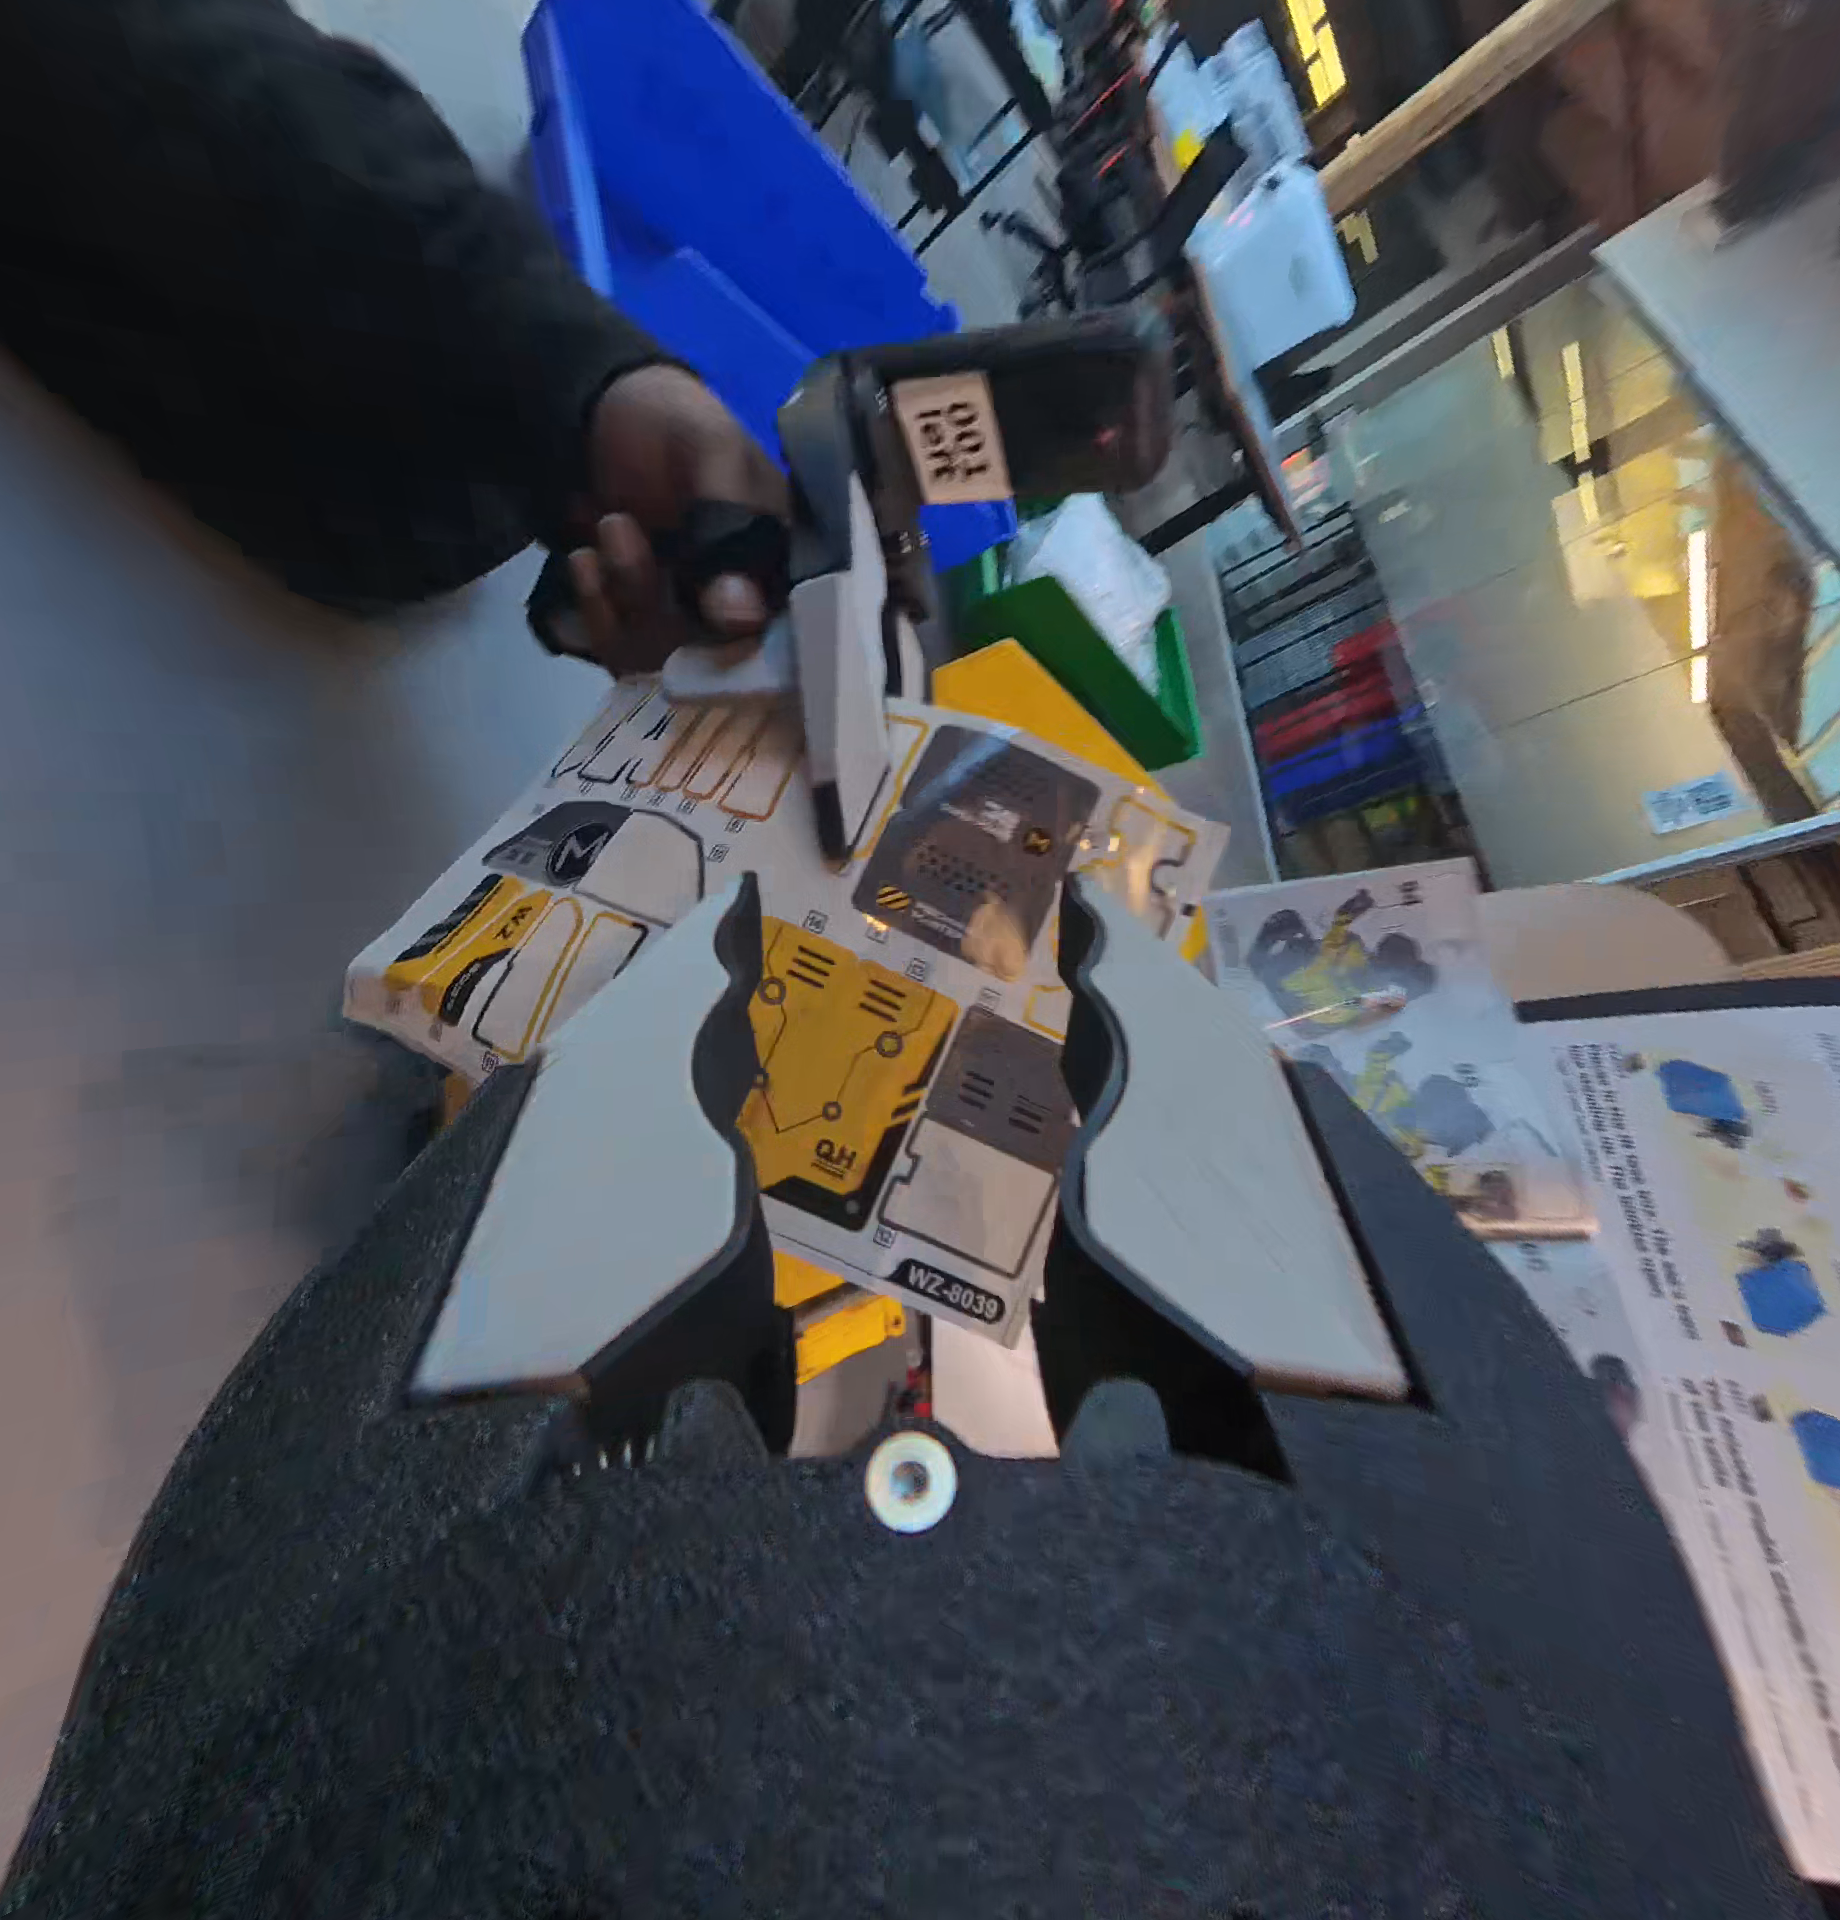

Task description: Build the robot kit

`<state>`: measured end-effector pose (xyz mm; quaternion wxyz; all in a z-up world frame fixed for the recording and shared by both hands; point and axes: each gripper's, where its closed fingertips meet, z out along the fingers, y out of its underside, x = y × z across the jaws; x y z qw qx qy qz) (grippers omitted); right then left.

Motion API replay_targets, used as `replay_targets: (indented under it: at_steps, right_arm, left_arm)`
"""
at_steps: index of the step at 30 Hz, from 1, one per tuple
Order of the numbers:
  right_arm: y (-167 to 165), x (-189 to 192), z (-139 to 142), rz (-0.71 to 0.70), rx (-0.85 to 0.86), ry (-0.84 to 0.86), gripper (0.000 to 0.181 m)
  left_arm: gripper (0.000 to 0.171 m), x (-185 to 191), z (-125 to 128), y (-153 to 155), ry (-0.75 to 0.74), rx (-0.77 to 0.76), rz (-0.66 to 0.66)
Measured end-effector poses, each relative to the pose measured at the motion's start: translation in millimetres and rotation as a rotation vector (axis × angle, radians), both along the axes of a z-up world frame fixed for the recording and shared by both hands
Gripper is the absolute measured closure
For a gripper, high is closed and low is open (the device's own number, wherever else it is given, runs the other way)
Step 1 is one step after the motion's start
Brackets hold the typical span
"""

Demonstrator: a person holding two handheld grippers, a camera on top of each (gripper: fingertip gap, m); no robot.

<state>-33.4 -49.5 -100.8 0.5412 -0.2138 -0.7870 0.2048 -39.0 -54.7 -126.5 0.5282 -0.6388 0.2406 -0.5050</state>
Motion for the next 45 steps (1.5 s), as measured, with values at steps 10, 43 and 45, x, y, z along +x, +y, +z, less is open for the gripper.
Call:
replay_targets:
  at_steps: [10,43,45]
  right_arm:
    - [-29,-4,-61,0.161,-0.248,-0.288,0.139]
    - [-33,3,-41,0.180,-0.444,-0.291,0.171]
    - [-33,4,-41,0.183,-0.503,-0.321,0.171]
  left_arm:
    - [0.171,21,-12,-25,0.221,0.203,-0.085]
    - [0.171,18,-9,-29,0.275,0.220,-0.055]
    - [0.171,19,-11,-30,0.281,0.215,-0.062]
